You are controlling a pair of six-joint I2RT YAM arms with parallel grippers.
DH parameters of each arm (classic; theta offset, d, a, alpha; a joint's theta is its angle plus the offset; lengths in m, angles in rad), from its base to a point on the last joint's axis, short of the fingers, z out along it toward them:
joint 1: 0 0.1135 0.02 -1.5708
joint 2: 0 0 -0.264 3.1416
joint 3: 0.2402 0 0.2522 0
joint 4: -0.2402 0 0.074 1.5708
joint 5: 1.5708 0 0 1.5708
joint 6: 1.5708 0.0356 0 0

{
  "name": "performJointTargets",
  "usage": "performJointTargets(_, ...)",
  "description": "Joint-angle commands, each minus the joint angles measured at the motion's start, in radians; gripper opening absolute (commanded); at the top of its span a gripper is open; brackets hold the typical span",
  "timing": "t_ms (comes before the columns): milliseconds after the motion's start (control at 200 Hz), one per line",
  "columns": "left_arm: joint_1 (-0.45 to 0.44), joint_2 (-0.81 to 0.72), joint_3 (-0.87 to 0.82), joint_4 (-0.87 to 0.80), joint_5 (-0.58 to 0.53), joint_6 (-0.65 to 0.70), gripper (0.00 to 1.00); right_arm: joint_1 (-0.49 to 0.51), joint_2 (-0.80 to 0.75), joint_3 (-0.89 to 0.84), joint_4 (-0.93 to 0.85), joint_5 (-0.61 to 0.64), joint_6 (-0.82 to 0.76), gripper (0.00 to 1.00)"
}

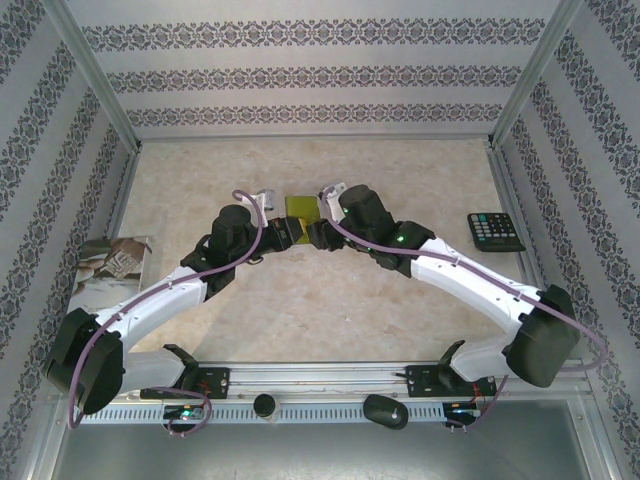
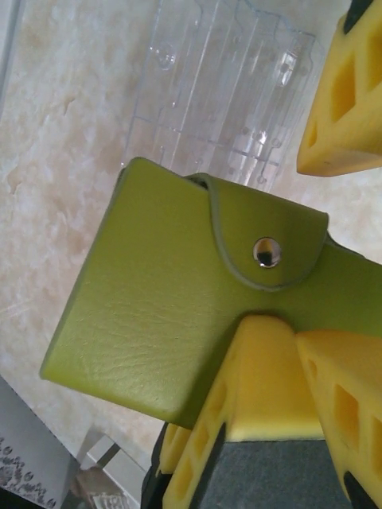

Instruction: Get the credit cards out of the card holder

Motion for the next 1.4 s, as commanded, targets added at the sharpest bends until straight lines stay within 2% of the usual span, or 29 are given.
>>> performJointTargets(0, -0.018, -0.021, 0.033, -0.005, -0.016, 0.004, 0.00, 0.003, 0.026, 0.048, -0.021, 0.051, -0.036, 0.55)
performJointTargets(280, -0.018, -0.043, 0.033, 0.007, 0.015, 0.000, 0.00, -0.035, 0.088, 0.074, -0.009, -0.020, 0.003, 0.55)
performJointTargets(515, -0.018, -0.061, 0.029, 0.013, 0.020, -0.002, 0.00, -0.048, 0.122, 0.095, -0.040, -0.015, 0.013, 0.48)
performJointTargets(784, -0.018, -0.067, 0.025, 0.010, 0.017, -0.006, 0.00, -0.057, 0.122, 0.105, -0.073, 0.033, 0.012, 0.22)
performJointTargets(949, -0.018, -0.068, 0.023, 0.010, 0.019, -0.007, 0.00, -0.062, 0.120, 0.098, -0.067, 0.027, 0.016, 0.00)
performJointTargets(1394, -0.015, -0.074, 0.003, 0.042, 0.046, -0.010, 0.00, -0.154, 0.067, -0.016, -0.021, 0.022, 0.082, 0.00)
